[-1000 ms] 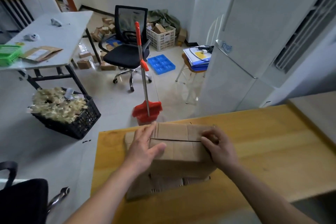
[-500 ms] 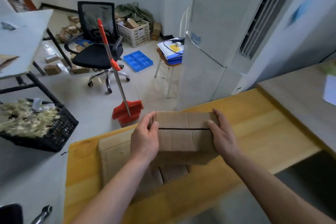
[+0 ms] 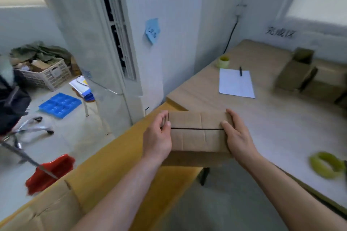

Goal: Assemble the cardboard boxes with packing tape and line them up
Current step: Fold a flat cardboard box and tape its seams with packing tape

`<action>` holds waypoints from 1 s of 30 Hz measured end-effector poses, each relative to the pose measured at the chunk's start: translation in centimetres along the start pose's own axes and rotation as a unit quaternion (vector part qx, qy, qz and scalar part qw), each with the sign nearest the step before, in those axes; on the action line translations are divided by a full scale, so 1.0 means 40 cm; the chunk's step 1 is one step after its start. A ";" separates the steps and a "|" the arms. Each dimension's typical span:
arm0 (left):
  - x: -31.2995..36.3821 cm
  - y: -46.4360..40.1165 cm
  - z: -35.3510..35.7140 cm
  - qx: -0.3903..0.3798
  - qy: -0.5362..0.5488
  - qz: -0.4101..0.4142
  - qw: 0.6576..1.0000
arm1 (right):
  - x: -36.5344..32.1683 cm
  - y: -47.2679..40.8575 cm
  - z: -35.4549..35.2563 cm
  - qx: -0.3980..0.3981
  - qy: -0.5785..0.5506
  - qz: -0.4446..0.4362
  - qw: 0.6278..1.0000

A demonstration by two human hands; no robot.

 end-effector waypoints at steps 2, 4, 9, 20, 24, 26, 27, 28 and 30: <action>0.070 -0.032 0.129 -0.031 0.009 0.016 0.999 | 0.030 -0.061 -0.124 0.036 -0.003 0.006 0.999; 0.137 -0.055 0.251 -0.060 0.018 0.032 0.998 | 0.061 -0.109 -0.240 0.067 -0.019 0.015 0.997; 0.256 -0.088 0.516 -0.132 0.025 0.051 0.990 | 0.154 -0.183 -0.470 0.131 -0.029 0.052 0.990; 0.258 -0.213 0.862 -0.247 0.019 0.065 0.967 | 0.319 -0.345 -0.625 0.196 -0.003 0.113 0.974; 0.226 -0.296 0.952 -0.272 0.024 0.058 0.960 | 0.355 -0.430 -0.624 0.203 0.009 0.150 0.967; 0.203 -0.328 0.990 -0.287 0.024 0.054 0.956 | 0.367 -0.472 -0.619 0.204 0.009 0.169 0.964; 0.193 -0.342 1.005 -0.290 0.022 0.054 0.955 | 0.370 -0.493 -0.618 0.208 0.009 0.176 0.962; 0.184 -0.356 1.019 -0.292 0.018 0.055 0.955 | 0.372 -0.515 -0.619 0.213 0.011 0.183 0.960; 0.174 -0.384 1.048 -0.294 0.014 0.059 0.954 | 0.377 -0.556 -0.625 0.218 0.020 0.192 0.957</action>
Point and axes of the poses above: each hand's wrist, its own y-axis away from the middle knuckle, its own z-axis out of the palm, x = y × z, the point moved 2 cm from there along -y, towards the middle knuckle, and after that the axes turned 8 degrees about z, right-handed, at the moved point
